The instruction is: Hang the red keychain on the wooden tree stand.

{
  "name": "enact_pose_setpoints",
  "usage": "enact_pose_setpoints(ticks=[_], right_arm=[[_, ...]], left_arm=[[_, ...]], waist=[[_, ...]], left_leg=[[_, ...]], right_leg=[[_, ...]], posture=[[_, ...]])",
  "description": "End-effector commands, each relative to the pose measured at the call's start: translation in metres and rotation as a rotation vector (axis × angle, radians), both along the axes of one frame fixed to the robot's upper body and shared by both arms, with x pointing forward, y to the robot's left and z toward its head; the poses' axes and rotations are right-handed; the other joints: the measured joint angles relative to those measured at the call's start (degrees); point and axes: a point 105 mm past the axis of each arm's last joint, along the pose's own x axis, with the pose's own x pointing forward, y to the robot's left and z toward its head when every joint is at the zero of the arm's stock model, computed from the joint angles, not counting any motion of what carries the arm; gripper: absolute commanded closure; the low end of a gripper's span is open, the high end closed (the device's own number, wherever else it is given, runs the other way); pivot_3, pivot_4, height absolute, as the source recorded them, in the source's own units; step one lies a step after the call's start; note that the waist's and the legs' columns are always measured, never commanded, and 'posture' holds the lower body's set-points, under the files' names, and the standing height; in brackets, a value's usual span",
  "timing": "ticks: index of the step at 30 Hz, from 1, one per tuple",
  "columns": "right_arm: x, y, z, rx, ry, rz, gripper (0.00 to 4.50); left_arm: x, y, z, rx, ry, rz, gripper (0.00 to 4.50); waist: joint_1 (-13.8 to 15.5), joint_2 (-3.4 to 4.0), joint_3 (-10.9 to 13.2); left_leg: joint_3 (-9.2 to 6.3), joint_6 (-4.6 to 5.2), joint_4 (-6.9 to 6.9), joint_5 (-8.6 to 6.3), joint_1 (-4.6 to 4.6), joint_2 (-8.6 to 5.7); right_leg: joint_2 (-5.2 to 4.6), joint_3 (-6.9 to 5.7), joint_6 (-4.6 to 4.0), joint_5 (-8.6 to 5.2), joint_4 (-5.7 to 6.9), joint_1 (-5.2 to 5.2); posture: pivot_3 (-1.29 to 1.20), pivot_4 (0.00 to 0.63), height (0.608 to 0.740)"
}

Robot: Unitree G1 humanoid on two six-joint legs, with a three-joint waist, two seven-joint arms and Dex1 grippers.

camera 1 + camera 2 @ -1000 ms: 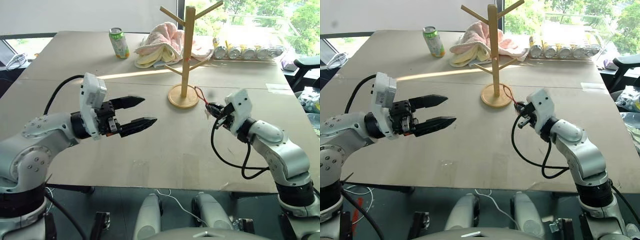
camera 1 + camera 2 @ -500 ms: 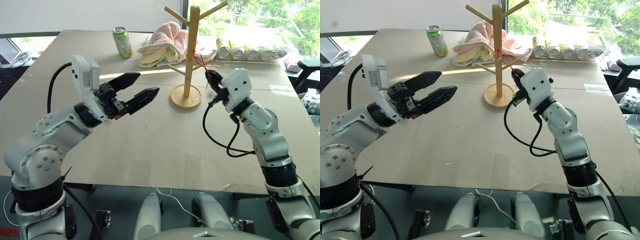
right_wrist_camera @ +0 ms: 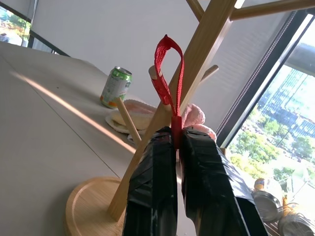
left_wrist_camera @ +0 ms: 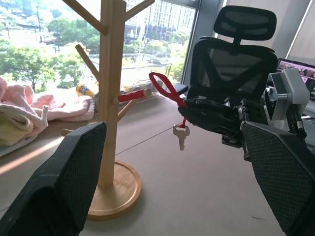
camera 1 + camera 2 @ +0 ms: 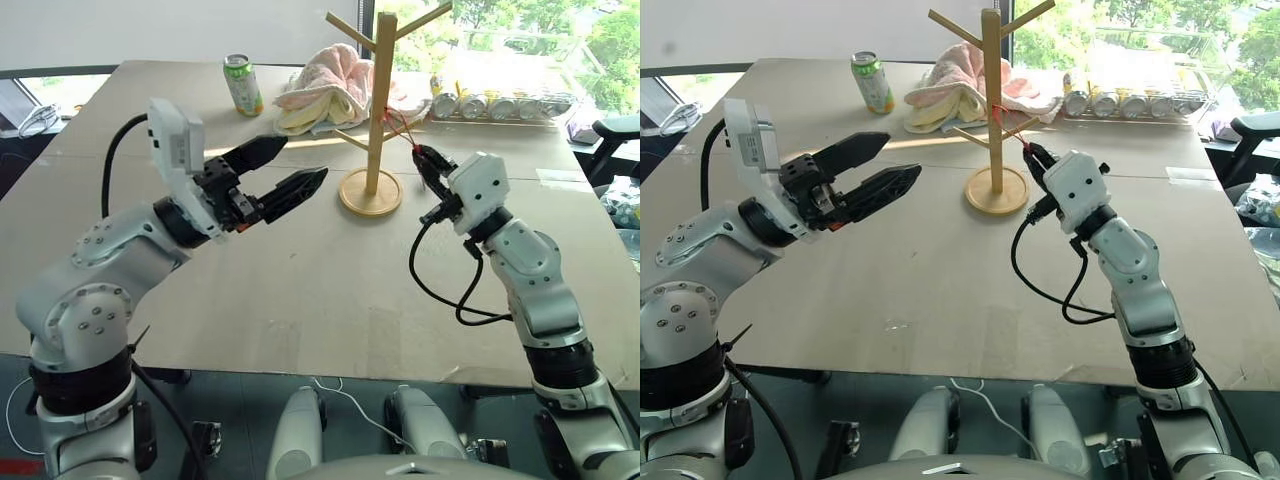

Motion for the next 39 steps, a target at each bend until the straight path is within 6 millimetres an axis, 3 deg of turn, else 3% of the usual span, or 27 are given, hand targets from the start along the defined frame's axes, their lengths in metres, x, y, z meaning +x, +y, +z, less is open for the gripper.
enact_pose_setpoints(ticks=[1,13,22,39], right_arm=[[-0.003,0.007,0.017,0.015,-0.065,0.033,4.45],[0.001,0.022,0.015,0.036,-0.027,0.085,4.45],[0.012,0.01,0.011,0.054,0.014,0.025,4.45],[-0.004,0.009,0.019,0.017,-0.095,0.038,4.45]], left_arm=[[-0.004,-0.001,0.012,-0.004,-0.053,-0.021,0.0],[-0.004,-0.002,0.014,-0.004,-0.064,-0.022,0.0],[-0.006,-0.002,0.013,-0.001,-0.067,-0.019,0.0],[-0.004,-0.003,0.015,0.006,-0.073,-0.042,0.0]], waist=[[0.0,0.0,0.0],[0.03,0.0,0.0],[0.06,0.0,0.0],[0.04,0.0,0.0]], left_leg=[[0.0,0.0,0.0,0.0,0.0,0.0],[-0.02,0.0,0.0,0.0,-0.01,0.0],[-0.02,0.0,0.0,0.0,-0.01,0.0],[-0.02,0.0,0.0,0.0,-0.01,0.0]], right_leg=[[0.0,0.0,0.0,0.0,0.0,0.0],[0.0,-0.02,0.0,0.0,0.0,0.0],[0.0,-0.02,-0.01,0.0,0.0,0.0],[0.0,-0.02,0.0,0.0,0.0,0.0]], posture=[[0.0,0.15,0.732],[0.0,0.15,0.732],[0.0,0.15,0.732],[0.0,0.15,0.732]])
